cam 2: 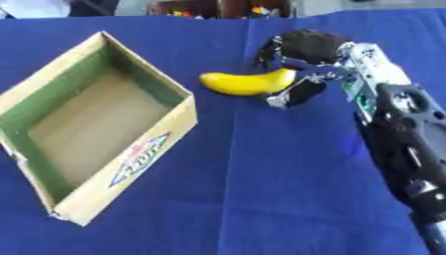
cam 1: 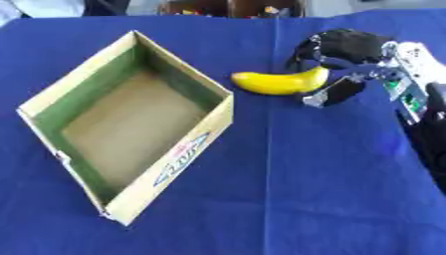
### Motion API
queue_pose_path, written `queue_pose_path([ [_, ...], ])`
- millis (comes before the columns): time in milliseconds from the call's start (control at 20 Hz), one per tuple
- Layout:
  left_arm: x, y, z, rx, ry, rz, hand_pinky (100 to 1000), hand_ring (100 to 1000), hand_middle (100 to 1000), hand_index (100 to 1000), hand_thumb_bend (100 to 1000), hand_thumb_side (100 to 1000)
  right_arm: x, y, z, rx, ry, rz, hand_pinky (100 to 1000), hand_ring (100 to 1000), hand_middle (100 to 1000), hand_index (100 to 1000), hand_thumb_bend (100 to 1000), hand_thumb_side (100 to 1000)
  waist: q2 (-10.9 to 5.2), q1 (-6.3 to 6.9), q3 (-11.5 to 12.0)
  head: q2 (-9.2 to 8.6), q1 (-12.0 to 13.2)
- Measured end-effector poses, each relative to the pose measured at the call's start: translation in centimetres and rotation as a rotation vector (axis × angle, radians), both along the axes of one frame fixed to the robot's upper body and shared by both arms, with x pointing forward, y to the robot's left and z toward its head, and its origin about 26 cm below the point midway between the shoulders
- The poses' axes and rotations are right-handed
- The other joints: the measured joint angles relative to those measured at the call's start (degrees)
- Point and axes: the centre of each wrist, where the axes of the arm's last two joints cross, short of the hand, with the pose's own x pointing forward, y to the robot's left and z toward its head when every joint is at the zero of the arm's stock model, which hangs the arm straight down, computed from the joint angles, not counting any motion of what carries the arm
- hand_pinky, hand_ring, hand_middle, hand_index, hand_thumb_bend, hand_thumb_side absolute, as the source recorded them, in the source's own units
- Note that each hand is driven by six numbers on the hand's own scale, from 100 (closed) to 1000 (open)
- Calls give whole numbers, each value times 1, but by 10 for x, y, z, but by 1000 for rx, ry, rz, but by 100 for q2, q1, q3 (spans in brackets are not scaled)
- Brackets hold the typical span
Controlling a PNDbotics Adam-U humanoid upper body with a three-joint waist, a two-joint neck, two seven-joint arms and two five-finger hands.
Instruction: Pick up objects on the table and place them in the box.
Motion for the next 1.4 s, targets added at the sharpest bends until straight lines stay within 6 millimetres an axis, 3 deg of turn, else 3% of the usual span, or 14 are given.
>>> queue_pose_path([
  [1400,0,-1,1,0,-4,-2,703,797,836,922,100,866,5,2,-5,15,37,-22,497,621,472,662,328,486,0,0,57,-7,5],
])
